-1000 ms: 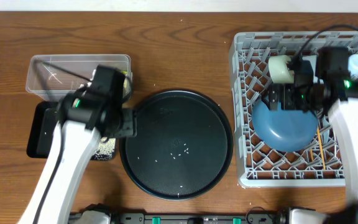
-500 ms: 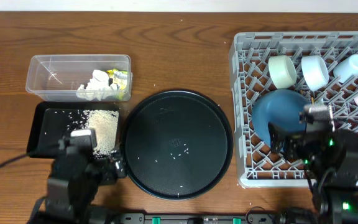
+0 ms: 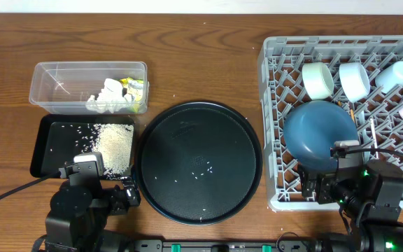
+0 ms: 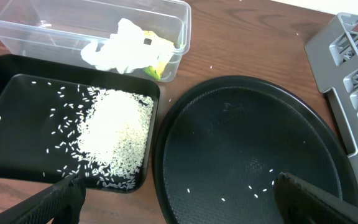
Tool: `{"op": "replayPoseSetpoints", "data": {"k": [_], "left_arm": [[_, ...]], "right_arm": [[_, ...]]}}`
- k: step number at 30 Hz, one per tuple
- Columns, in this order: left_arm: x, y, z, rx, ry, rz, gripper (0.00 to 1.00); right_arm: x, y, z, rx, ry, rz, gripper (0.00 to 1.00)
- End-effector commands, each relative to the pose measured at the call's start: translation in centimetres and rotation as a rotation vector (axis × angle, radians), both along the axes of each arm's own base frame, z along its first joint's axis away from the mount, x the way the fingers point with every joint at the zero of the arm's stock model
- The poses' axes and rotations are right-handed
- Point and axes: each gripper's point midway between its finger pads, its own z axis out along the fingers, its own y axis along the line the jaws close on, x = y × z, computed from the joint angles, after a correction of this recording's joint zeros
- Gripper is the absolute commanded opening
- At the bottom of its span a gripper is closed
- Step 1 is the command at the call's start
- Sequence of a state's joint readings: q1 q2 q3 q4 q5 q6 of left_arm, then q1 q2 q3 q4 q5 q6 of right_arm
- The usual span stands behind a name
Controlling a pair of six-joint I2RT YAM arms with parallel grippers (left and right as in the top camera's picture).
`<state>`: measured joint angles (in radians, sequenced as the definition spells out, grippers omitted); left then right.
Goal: Sort waste into correct bins and load items into the dishwasher rack
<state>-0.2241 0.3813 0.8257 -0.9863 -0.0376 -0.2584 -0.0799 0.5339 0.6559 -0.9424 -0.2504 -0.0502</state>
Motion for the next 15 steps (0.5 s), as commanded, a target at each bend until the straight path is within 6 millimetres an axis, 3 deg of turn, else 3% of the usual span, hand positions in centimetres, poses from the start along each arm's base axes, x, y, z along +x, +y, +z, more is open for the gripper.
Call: {"op": "replayPoseSetpoints", "data": {"k": [1,15], "left_arm": [[0.02,0.41,-0.17,0.008,0.0,0.023,0.98],[0.02,0.41,-0.17,0.008,0.0,0.023,0.98]], "right_arm": [[-0.56,0.15,-0.72,0.008,0.033,-0.003,0.99],[-1.23,-0.05,-0.48,-0.008,0.01,-0.009,0.99]]}}
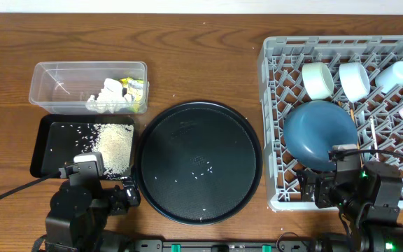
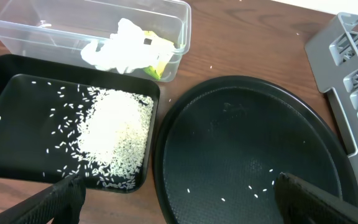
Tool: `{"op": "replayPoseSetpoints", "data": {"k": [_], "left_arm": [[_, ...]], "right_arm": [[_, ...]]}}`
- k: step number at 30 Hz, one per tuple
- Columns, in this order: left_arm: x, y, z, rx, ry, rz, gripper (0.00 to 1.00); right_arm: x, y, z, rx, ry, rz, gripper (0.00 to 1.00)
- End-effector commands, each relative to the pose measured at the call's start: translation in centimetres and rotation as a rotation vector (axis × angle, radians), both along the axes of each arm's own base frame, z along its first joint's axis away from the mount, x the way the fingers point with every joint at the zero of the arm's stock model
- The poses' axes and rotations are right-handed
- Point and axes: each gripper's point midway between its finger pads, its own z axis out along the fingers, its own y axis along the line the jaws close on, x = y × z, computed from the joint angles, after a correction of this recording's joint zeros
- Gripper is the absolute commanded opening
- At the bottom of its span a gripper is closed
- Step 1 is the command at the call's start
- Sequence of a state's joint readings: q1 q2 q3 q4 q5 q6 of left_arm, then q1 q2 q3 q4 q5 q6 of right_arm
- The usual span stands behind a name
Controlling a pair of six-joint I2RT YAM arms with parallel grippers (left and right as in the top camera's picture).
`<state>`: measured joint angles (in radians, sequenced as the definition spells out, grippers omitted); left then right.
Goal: Sort waste into correct bins and load items into the dishwasher rack
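A grey dishwasher rack (image 1: pixel 341 43) at the right holds a blue bowl (image 1: pixel 320 133), two white cups (image 1: pixel 318 79) and other pale pieces. A round black tray (image 1: pixel 187 140) at the centre carries a few rice grains. To its left, a black rectangular tray (image 1: pixel 51 140) holds a rice pile (image 2: pixel 114 134). Behind that, a clear bin (image 1: pixel 61 87) contains crumpled tissue (image 2: pixel 123 46) and a yellow wrapper. My left gripper (image 2: pixel 179 202) is open wide and empty, near the front edges of both trays. My right gripper (image 1: pixel 318 190) is at the rack's front edge, below the bowl; its jaws are unclear.
The wooden table shows between the trays and behind them. The rack's corner (image 2: pixel 347 43) lies just right of the round tray. Both arm bases stand along the front edge.
My right arm has shifted slightly toward the front edge of the table. The left arm, trays, bin and rack look the same.
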<state>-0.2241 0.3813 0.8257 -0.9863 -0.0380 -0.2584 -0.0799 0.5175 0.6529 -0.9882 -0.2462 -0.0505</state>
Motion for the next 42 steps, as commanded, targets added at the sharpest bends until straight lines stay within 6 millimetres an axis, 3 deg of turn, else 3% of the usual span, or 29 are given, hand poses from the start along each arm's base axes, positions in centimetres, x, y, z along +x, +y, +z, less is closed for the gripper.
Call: {"op": "replayPoseSetpoints", "data": {"k": [1,6,16,24,29,32,42], "left_arm": [[0.0,0.4,-0.2,0.008,0.0,0.022,0.98],[0.0,0.4,-0.2,0.008,0.0,0.022,0.98],[0.0,0.4,-0.2,0.008,0.0,0.022,0.98],[0.0,0.4,-0.2,0.008,0.0,0.022,0.98],[0.0,0.4,-0.2,0.008,0.0,0.022,0.98],[0.0,0.4,-0.2,0.008,0.0,0.022,0.98],[0.0,0.4,-0.2,0.008,0.0,0.022,0.98]], "right_arm": [[-0.4,0.0,0.3,-0.014,-0.037,0.0,0.99],[-0.1,0.0,1.6,-0.087,-0.195,0.059,0.99],[3.0,1.0,4.0,-0.153,-0.711,0.116,0.99],[5.4,0.7,5.1,-0.218,-0.995,0.093,0.99],[5.8,-0.2,3.6,-0.269,-0.946,0.055,0.99],[5.8,-0.2,0.2,-0.251,-0.807,0.071,0.99],[5.9,-0.4,0.4,-0.223,-0.807,0.037,0.99]]}}
